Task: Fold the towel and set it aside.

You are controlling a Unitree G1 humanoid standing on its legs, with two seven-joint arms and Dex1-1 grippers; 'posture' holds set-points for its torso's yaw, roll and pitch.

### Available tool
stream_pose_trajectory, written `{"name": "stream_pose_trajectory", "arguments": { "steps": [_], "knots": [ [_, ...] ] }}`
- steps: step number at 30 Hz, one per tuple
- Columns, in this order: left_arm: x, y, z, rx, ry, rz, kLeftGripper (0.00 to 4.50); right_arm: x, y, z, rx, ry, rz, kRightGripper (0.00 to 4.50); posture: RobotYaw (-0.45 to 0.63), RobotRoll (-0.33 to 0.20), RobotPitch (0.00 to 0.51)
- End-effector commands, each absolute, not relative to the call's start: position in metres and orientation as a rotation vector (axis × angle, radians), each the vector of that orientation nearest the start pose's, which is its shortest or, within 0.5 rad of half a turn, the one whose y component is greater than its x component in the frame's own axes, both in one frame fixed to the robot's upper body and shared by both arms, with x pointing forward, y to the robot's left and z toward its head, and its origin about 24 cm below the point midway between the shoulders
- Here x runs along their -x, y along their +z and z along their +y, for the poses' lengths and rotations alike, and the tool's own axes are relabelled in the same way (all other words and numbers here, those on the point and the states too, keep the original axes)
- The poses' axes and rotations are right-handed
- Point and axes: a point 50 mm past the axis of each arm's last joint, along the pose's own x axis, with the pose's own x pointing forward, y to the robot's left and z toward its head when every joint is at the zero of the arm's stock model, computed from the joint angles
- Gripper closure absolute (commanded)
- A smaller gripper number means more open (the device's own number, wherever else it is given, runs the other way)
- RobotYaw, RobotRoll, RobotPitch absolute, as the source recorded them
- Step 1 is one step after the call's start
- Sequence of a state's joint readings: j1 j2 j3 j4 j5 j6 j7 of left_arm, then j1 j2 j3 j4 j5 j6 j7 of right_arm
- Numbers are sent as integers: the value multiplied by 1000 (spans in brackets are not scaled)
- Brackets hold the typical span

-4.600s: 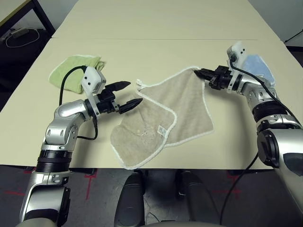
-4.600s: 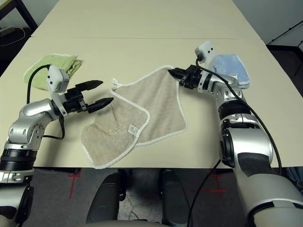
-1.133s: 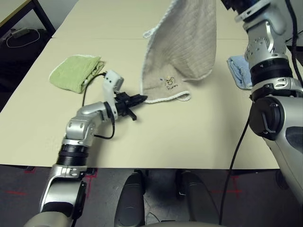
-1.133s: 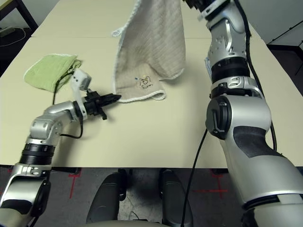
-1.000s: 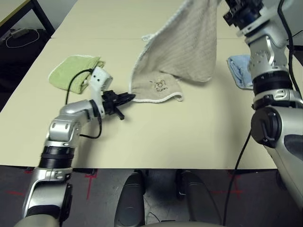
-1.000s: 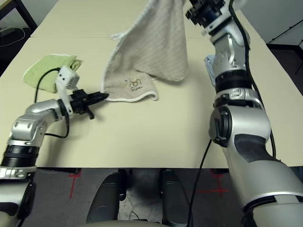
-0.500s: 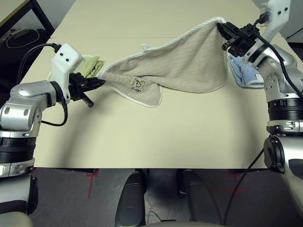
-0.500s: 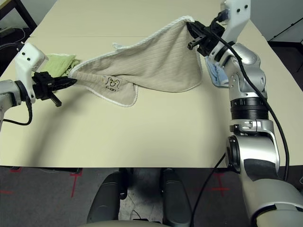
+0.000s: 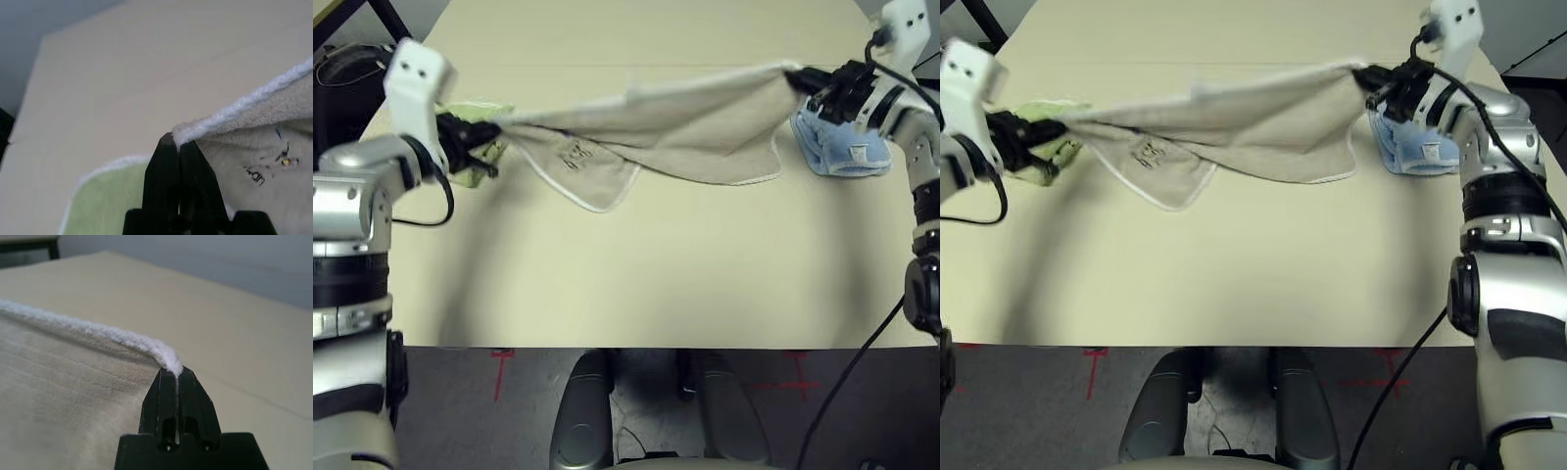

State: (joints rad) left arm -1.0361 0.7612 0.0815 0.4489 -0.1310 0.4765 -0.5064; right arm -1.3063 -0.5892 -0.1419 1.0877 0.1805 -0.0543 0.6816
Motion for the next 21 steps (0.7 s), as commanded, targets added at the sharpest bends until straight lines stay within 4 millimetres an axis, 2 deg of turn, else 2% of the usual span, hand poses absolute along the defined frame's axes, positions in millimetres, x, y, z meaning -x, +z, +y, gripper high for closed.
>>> {"name": "stream_pose_trajectory", "arguments": {
  "steps": [1,5,7,12,15,17,19,21],
  "knots": [
    [-375,291,286,-420,-11,-104,4484,-404,293,-249,150,259,-353,4500,12,0,272],
    [-387,299,282,-409,99,-244,4484,-405,303,-241,81,197,-494,4500,17,0,288],
    [-389,309,278,-399,119,-350,4484,-401,314,-242,44,170,-593,4500,17,0,297],
    [-372,354,267,-369,157,-753,4484,-385,336,-257,-29,130,-804,4500,7,0,307],
    [-363,363,268,-351,164,-865,4484,-382,334,-264,-55,139,-831,4500,9,0,308],
    [-361,362,269,-349,139,-884,4484,-381,327,-268,-59,167,-822,4500,12,0,309],
    [-364,351,271,-369,85,-820,4484,-383,315,-269,-58,238,-770,4500,9,0,312],
    [-369,331,274,-398,1,-692,4484,-385,300,-267,-49,345,-691,4500,9,0,315]
  ]
}}
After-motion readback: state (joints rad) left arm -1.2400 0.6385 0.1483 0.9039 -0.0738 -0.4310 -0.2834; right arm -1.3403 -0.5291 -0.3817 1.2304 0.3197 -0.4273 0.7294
